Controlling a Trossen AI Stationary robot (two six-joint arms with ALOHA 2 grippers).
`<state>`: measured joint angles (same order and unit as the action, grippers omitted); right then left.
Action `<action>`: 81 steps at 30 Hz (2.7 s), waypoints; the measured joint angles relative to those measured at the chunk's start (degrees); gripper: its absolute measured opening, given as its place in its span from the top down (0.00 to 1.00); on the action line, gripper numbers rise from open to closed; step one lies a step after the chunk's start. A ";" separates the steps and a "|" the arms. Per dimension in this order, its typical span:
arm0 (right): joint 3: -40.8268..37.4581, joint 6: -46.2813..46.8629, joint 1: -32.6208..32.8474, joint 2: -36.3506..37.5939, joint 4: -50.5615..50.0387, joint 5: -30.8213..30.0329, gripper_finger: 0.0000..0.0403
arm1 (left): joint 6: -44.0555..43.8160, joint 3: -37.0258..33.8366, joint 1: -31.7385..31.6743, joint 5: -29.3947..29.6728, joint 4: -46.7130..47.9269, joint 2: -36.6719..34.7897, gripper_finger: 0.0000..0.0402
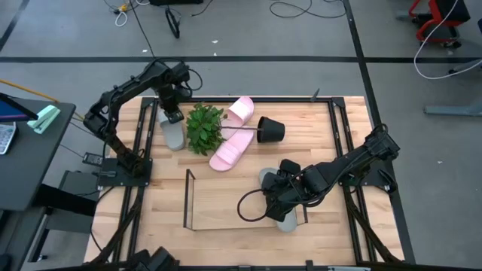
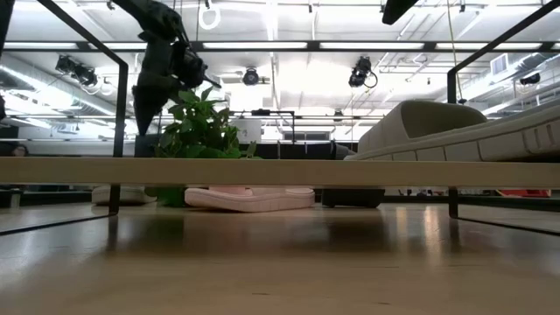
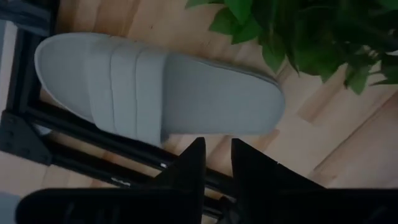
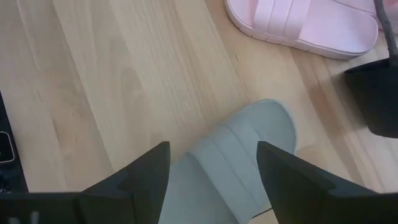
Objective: Pick and place slides into the shelf
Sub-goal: Put the gray slipper on the shelf
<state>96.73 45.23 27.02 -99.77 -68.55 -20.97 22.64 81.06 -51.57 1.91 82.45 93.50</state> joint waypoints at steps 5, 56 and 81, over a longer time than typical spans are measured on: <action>0.00 -0.28 0.00 0.00 -0.02 -0.54 0.39 | -2.93 -1.70 3.36 0.03 -1.47 -5.79 0.82; -0.02 -5.04 -2.53 -0.07 0.04 6.12 0.39 | -3.61 -35.60 5.13 11.26 -38.87 -25.25 0.59; -0.02 -6.05 -2.53 -0.07 0.02 7.85 0.39 | -4.31 -42.48 6.51 16.45 -39.01 -25.19 0.38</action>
<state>96.71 39.18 24.49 -99.83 -68.53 -13.13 18.33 38.57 -45.05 18.36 43.44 68.31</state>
